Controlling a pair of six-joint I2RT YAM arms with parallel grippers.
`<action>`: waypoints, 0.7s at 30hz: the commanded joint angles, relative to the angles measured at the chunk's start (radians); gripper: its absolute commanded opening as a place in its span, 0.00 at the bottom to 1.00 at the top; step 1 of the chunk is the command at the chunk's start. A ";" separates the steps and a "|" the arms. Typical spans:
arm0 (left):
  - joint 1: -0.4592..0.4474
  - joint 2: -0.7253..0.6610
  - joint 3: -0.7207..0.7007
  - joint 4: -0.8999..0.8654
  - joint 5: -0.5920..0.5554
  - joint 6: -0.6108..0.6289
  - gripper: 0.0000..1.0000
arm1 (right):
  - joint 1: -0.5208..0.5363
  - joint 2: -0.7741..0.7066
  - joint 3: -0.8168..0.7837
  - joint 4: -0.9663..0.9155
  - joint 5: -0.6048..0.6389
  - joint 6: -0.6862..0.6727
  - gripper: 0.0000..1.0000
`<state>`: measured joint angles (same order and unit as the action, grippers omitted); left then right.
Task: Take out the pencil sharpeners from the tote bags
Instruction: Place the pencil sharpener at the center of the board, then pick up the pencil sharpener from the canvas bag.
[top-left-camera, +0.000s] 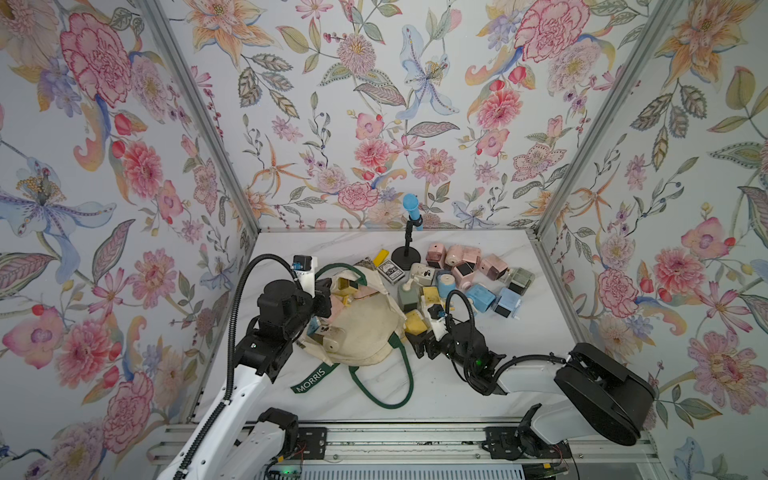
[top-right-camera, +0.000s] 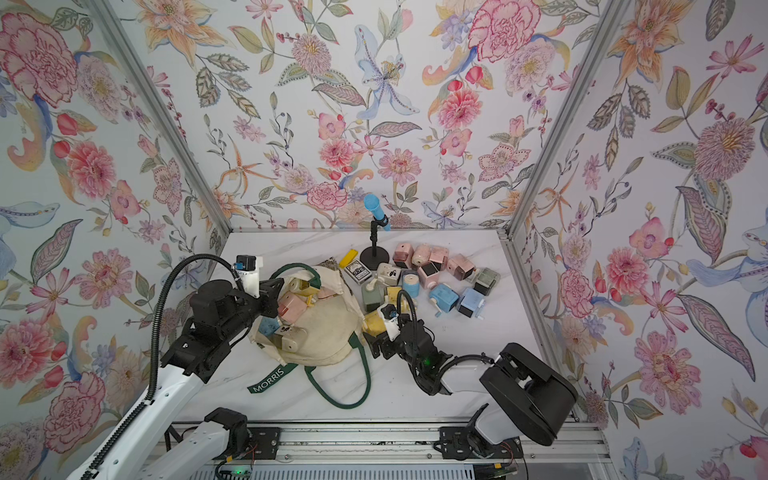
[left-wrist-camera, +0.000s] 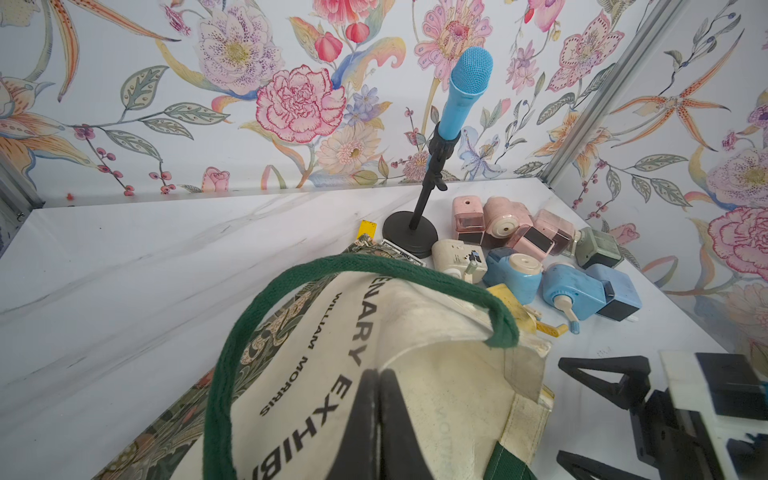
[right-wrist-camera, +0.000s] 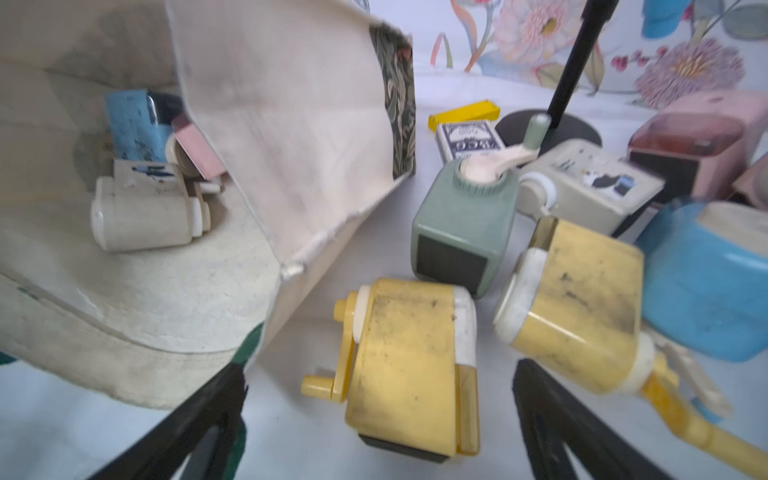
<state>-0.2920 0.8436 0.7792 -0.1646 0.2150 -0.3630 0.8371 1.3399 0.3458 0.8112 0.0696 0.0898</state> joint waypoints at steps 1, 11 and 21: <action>0.015 -0.018 0.006 0.008 0.017 -0.016 0.00 | 0.078 -0.131 -0.012 -0.061 0.030 -0.040 0.97; 0.023 -0.027 -0.005 0.037 0.066 -0.016 0.00 | 0.322 -0.052 0.172 -0.063 0.108 0.016 0.94; 0.030 -0.026 -0.008 0.042 0.069 -0.019 0.00 | 0.420 0.434 0.526 -0.082 0.273 0.259 0.94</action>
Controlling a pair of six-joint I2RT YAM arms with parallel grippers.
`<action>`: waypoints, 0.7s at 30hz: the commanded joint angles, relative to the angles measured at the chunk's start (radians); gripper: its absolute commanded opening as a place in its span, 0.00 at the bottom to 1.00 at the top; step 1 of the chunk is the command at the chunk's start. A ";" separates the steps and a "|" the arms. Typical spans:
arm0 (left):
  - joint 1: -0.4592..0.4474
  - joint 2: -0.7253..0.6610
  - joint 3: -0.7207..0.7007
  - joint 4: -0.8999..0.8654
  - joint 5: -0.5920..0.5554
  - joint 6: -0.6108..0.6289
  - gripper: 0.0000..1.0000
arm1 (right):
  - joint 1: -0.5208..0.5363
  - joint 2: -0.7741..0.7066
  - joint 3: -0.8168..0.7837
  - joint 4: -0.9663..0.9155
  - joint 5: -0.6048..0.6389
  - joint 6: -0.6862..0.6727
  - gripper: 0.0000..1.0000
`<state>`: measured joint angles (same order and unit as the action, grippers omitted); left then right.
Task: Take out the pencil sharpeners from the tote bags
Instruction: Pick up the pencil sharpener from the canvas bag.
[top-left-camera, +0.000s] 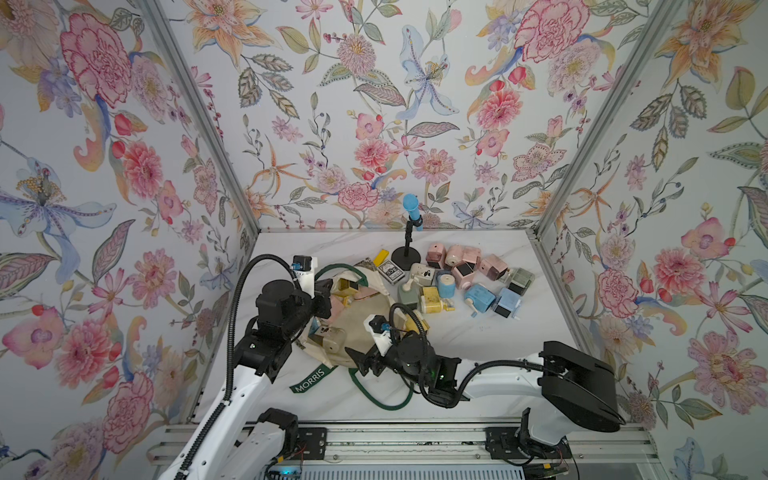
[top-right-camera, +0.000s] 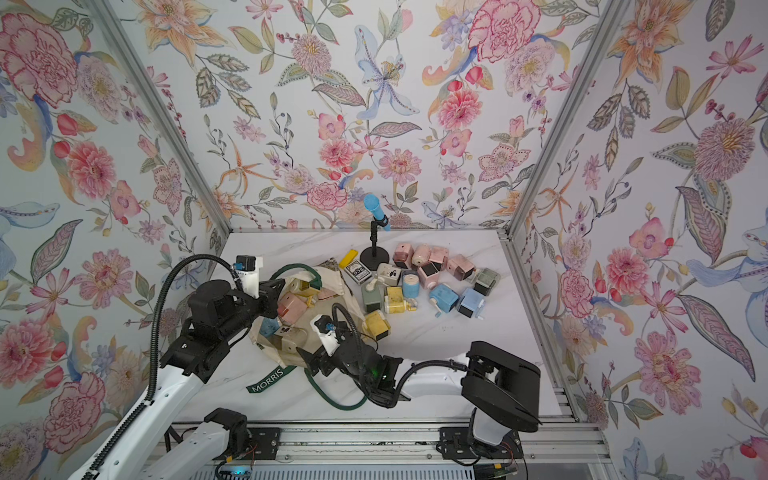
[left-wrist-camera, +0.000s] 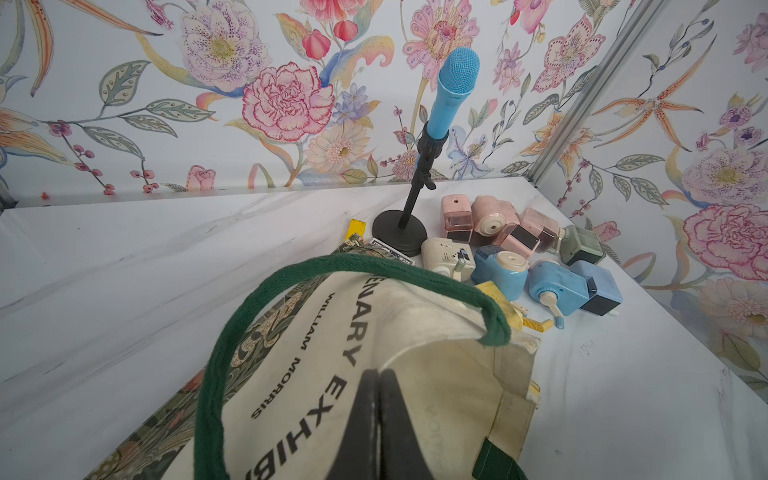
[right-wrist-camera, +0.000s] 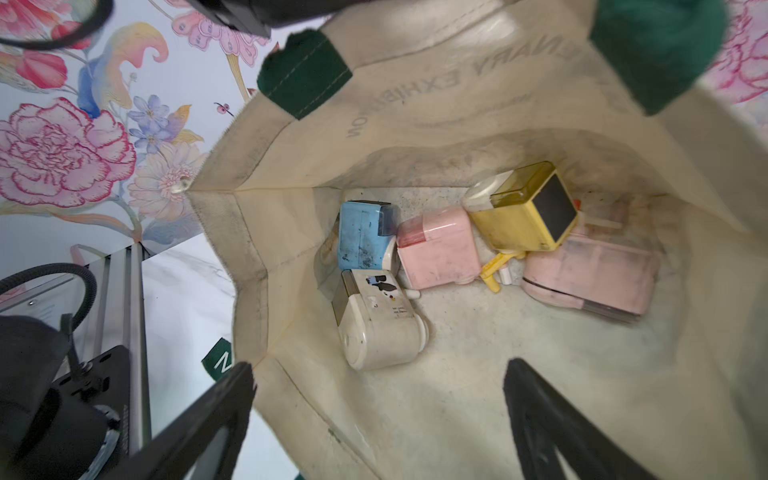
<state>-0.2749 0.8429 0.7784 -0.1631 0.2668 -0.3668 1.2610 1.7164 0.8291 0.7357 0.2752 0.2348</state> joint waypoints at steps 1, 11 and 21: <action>0.012 -0.027 -0.007 0.040 0.016 -0.015 0.00 | -0.005 0.092 0.066 0.001 0.081 0.139 0.94; 0.012 -0.026 -0.008 0.037 0.009 -0.015 0.00 | -0.073 0.329 0.186 0.132 0.085 0.358 0.98; 0.011 -0.026 -0.008 0.042 0.015 -0.018 0.00 | -0.127 0.445 0.292 0.271 0.094 0.436 0.99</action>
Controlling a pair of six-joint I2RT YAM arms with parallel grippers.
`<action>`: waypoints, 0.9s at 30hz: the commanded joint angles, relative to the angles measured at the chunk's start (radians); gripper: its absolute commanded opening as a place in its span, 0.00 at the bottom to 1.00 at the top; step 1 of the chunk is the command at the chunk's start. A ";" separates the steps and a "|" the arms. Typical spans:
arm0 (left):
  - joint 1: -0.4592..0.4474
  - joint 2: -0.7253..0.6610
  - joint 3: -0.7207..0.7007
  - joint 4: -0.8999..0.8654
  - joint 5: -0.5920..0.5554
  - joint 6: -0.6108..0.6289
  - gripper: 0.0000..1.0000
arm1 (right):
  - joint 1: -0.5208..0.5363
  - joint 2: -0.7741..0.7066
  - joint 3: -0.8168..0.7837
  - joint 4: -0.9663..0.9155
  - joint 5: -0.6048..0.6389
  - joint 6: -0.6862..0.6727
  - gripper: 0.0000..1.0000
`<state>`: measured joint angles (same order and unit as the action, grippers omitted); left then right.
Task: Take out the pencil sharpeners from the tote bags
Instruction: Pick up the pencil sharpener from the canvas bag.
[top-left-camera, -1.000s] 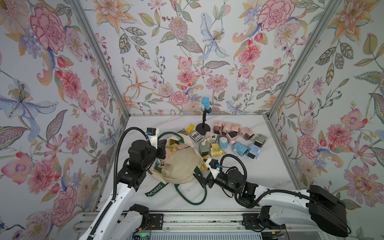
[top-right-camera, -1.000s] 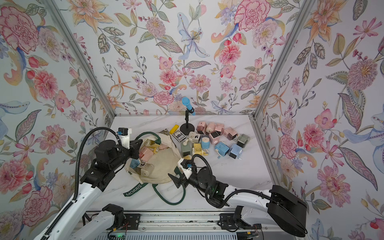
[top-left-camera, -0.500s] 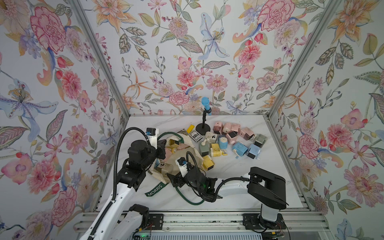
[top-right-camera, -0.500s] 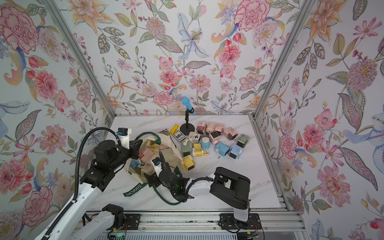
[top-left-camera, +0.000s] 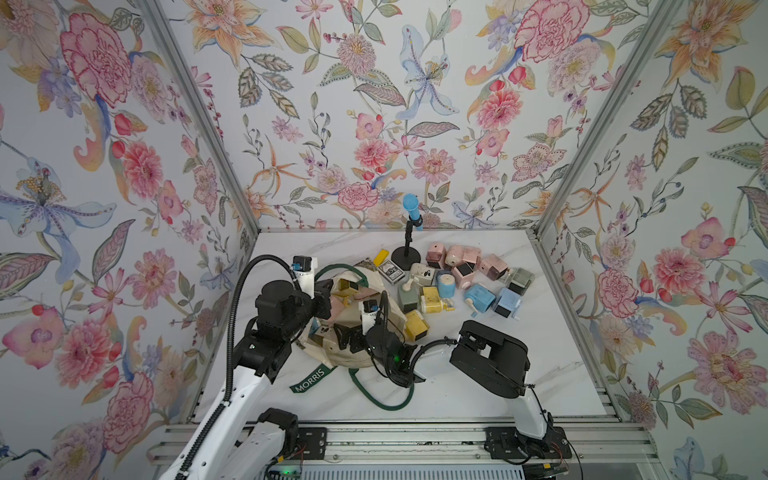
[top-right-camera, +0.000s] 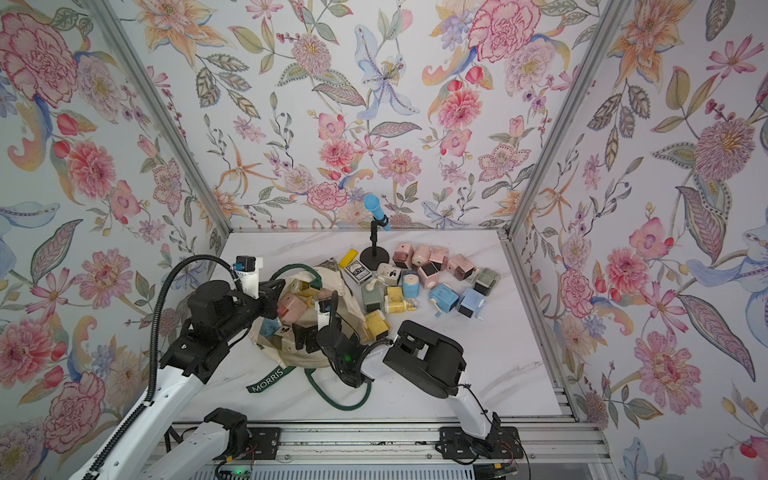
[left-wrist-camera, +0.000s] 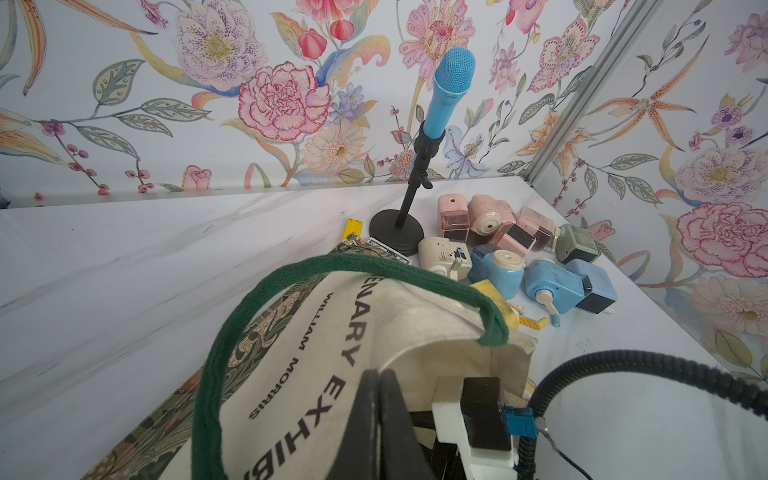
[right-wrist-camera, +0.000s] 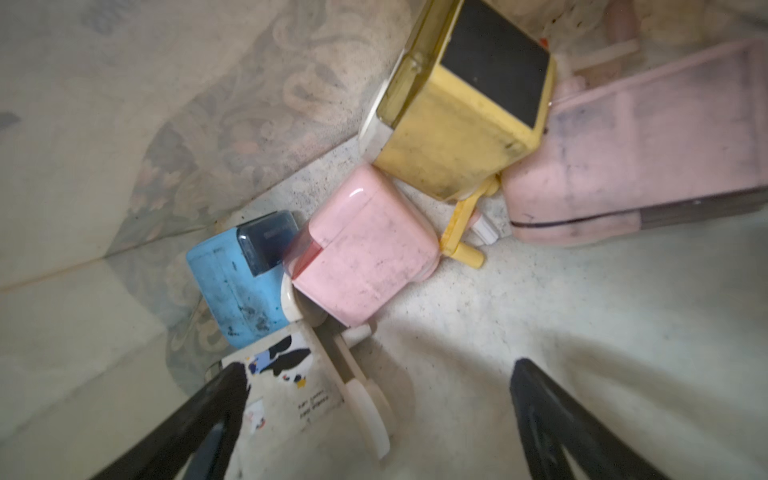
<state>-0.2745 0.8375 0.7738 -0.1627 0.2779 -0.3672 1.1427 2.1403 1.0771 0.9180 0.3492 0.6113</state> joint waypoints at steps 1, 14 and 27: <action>0.012 -0.019 -0.004 0.042 0.008 -0.019 0.00 | -0.015 0.032 0.056 0.089 0.017 0.074 0.99; 0.005 -0.001 -0.007 0.045 0.023 -0.024 0.00 | -0.067 0.152 0.195 0.084 0.027 0.245 0.95; -0.003 0.004 -0.007 0.042 0.024 -0.022 0.00 | -0.104 0.218 0.252 0.168 0.065 0.307 0.88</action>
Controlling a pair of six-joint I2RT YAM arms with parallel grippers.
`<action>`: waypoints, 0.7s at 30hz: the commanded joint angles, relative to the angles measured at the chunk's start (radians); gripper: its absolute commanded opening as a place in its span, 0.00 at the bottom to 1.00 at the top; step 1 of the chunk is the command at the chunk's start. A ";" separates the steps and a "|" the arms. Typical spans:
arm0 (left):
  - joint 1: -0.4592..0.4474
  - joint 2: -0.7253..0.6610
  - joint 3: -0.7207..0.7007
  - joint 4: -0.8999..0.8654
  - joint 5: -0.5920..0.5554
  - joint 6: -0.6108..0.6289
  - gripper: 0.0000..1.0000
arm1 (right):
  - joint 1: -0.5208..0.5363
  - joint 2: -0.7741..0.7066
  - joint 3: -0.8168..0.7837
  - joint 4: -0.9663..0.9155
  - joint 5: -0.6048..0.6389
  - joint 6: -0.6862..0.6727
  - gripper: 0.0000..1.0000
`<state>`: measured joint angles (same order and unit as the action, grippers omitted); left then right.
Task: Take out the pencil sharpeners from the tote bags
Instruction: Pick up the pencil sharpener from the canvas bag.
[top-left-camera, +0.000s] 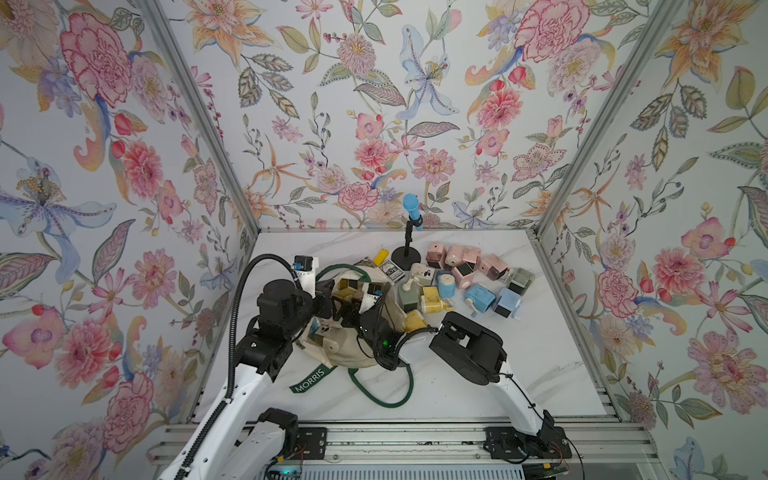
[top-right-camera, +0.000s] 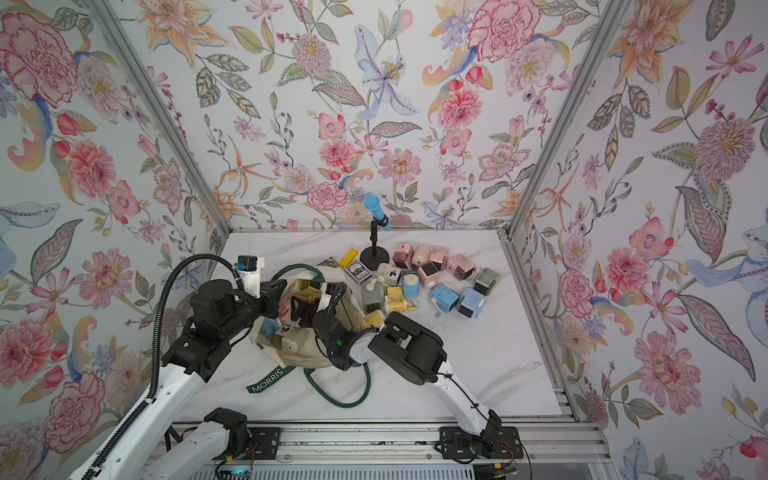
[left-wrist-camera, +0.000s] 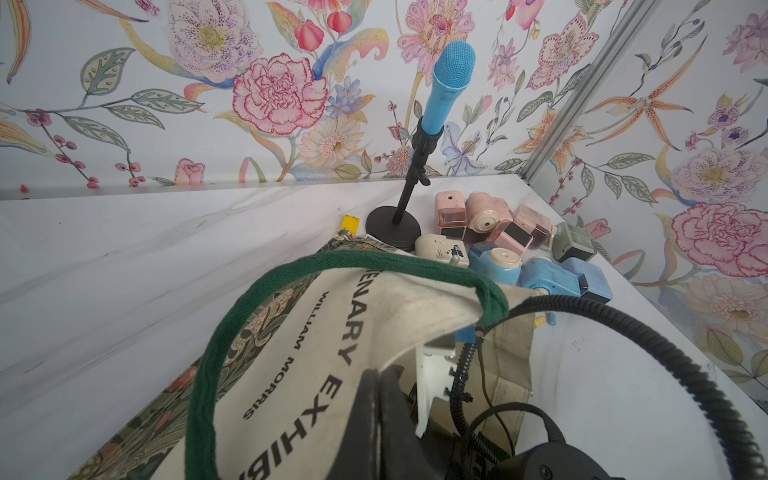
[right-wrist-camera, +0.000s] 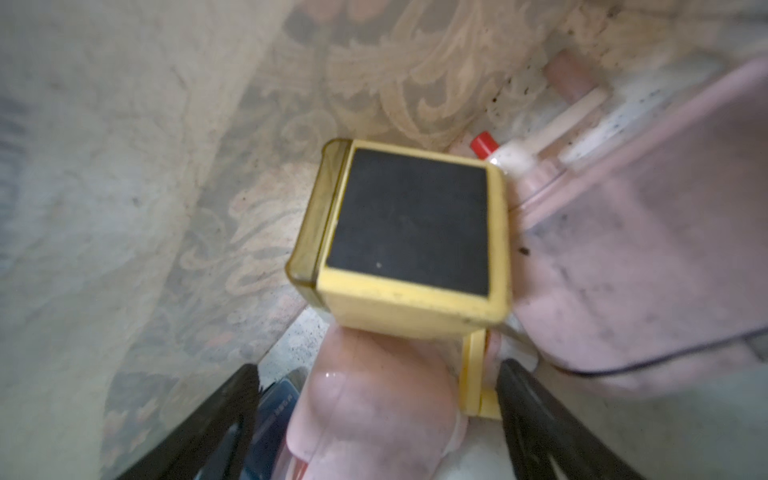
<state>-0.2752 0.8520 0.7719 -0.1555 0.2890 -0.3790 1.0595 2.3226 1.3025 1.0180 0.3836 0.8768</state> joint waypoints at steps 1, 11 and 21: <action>-0.005 -0.011 -0.005 0.034 0.014 -0.011 0.00 | -0.020 0.038 0.032 0.076 0.029 0.030 0.88; -0.010 -0.013 -0.006 0.033 0.010 -0.008 0.00 | -0.056 0.098 0.110 0.093 -0.002 0.064 0.80; -0.011 -0.015 -0.008 0.030 0.007 -0.006 0.00 | -0.088 0.125 0.115 0.176 -0.029 0.015 0.75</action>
<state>-0.2825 0.8528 0.7696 -0.1566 0.2932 -0.3786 1.0126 2.4260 1.4025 1.1133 0.3466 0.8948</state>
